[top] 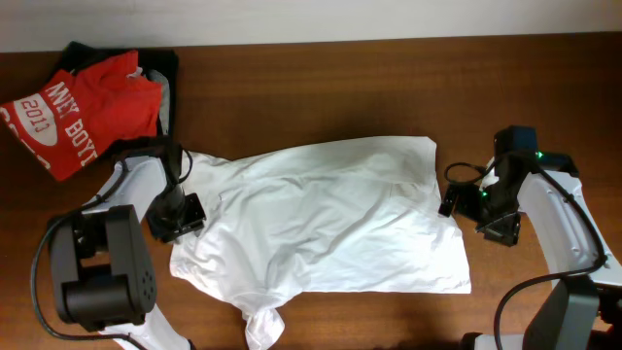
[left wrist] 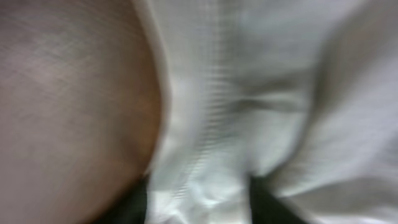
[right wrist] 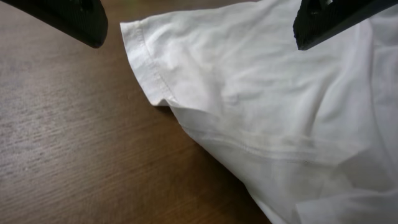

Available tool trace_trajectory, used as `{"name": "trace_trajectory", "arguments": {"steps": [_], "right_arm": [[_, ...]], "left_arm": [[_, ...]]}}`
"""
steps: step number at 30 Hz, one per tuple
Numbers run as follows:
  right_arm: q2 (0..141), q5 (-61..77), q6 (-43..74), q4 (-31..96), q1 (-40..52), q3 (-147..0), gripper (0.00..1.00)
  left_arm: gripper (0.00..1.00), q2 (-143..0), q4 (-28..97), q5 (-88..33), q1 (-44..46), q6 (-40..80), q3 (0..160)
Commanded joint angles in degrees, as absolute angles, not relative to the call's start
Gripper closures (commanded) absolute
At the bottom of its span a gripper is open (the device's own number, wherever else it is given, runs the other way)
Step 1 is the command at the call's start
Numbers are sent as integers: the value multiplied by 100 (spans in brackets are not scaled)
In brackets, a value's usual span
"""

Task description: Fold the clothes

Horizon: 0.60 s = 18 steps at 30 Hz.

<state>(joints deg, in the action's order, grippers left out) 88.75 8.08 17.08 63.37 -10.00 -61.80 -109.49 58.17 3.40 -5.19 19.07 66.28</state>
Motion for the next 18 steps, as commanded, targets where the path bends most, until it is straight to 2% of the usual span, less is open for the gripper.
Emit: {"name": "trace_trajectory", "arguments": {"steps": [1,4,7,10,15,17,18], "right_arm": [[8827,816,1669,6331,-961,-6165,1],[8827,814,1669,6254,-961,-6165,1],[8849,819,1669,6211,-958,-6165,1],[8851,821,1669,6141,-958,-6165,1],[8855,969,1542,5911,-576,-6125,1],[8866,1347,1081,5695,-158,-6123,1],[8866,1334,1074,5590,51,-6123,1]], "left_arm": [[100,-11325,5408,495,-543,1876,6560],[100,-11325,5037,620,-596,1879,6569],[100,-11325,4930,1184,-1170,2248,6764],[100,-11325,5157,1140,-1782,2287,7159],[99,-11325,5175,956,-1933,2283,7533],[85,-11325,5210,770,-1929,2285,7533],[64,-11325,5245,773,-1929,2283,7533]]}}
